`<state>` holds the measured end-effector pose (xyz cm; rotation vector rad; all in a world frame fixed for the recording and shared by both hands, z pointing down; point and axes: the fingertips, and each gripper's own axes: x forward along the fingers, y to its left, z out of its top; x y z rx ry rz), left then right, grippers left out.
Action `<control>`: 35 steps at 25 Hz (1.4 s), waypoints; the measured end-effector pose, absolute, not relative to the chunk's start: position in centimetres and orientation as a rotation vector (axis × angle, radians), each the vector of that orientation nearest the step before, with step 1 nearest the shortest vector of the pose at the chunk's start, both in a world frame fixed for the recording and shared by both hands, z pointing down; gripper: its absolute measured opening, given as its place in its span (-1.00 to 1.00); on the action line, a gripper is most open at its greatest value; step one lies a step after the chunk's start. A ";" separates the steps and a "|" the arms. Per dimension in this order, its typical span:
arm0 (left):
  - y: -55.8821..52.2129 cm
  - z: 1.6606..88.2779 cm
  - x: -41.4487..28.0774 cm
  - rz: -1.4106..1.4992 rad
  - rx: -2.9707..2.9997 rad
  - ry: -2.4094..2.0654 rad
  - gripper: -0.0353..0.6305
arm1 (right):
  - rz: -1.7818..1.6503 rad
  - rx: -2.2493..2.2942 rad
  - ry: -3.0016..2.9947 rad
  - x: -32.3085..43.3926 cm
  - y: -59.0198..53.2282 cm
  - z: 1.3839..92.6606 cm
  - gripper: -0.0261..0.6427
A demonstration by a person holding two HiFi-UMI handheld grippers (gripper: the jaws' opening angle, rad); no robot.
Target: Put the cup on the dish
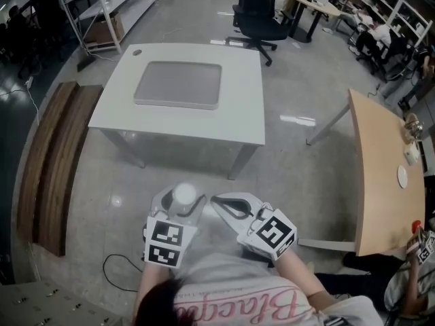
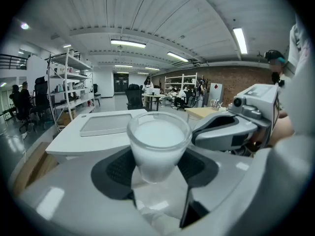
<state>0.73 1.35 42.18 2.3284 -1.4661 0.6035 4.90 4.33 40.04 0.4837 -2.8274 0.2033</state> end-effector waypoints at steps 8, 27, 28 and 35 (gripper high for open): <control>-4.2 42.5 -1.1 0.593 2.334 -1.463 -0.12 | 0.216 0.518 -2.799 3.4 -1.0 40.5 -0.92; -20.4 42.9 -6.7 0.630 2.389 -1.391 -0.12 | 0.189 0.603 -2.757 -2.9 -17.0 40.0 -0.92; -21.1 42.9 -6.8 0.631 2.393 -1.390 -0.12 | 0.190 0.608 -2.751 -3.0 -17.6 40.1 -0.92; -25.8 44.5 -8.0 0.641 2.404 -1.385 -0.12 | 0.165 0.629 -2.710 -3.8 -21.4 41.0 -0.92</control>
